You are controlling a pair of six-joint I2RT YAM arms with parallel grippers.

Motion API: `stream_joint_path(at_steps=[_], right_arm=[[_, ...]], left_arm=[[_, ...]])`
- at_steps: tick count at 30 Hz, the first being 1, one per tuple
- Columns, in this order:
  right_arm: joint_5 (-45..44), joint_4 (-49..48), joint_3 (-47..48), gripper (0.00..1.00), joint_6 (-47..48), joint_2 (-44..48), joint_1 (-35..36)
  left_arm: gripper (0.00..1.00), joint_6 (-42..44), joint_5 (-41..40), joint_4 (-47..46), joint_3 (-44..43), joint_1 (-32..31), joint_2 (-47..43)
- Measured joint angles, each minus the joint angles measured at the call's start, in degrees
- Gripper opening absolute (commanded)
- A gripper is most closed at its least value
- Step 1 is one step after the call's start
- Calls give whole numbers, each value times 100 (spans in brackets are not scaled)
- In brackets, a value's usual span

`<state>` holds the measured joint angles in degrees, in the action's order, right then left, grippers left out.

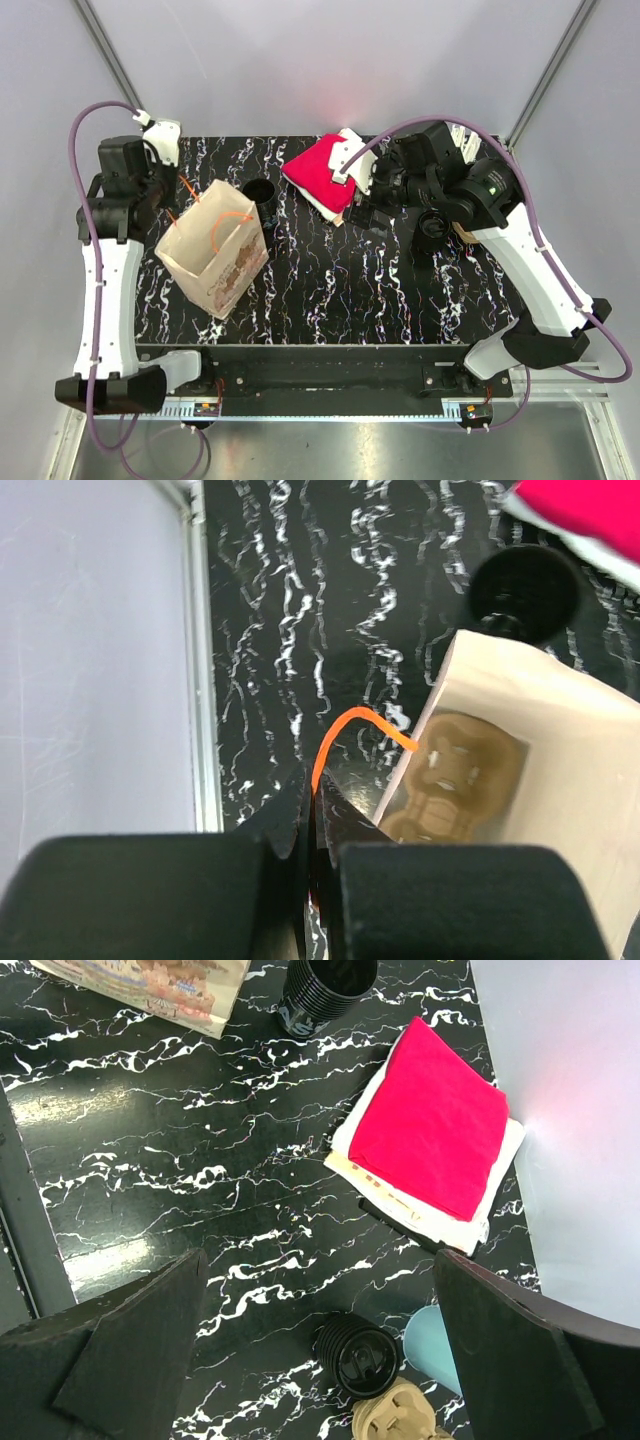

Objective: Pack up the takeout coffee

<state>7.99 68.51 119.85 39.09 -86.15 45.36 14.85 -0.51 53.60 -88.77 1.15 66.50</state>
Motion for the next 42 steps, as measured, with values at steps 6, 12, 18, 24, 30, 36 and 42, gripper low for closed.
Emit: stream_joint_path(at_steps=[6, 12, 18, 24, 30, 36, 42], right_arm=[[-87, -11, -50, 100, 0, 0, 0], [-101, -15, -50, 100, -7, 0, 0], [-103, -15, -50, 100, -20, 0, 0], [-103, -15, -50, 100, -22, 0, 0], [-103, -17, -50, 100, -24, 0, 0], [-103, -24, -50, 100, -39, 0, 0], [-103, -33, -50, 100, -42, -2, 0]], left_arm=[[0, 42, 111, -334, -17, 352, 332], [0, 33, 157, -673, -328, 389, 763], [0, -85, 153, -922, -514, 442, 977], [0, -157, 146, -1200, -616, 461, 1233], [0, -190, 149, -1425, -905, 494, 1700], [0, -273, 133, -1521, -1410, 540, 2192], [0, -400, 55, -1611, -1891, 586, 2597]])
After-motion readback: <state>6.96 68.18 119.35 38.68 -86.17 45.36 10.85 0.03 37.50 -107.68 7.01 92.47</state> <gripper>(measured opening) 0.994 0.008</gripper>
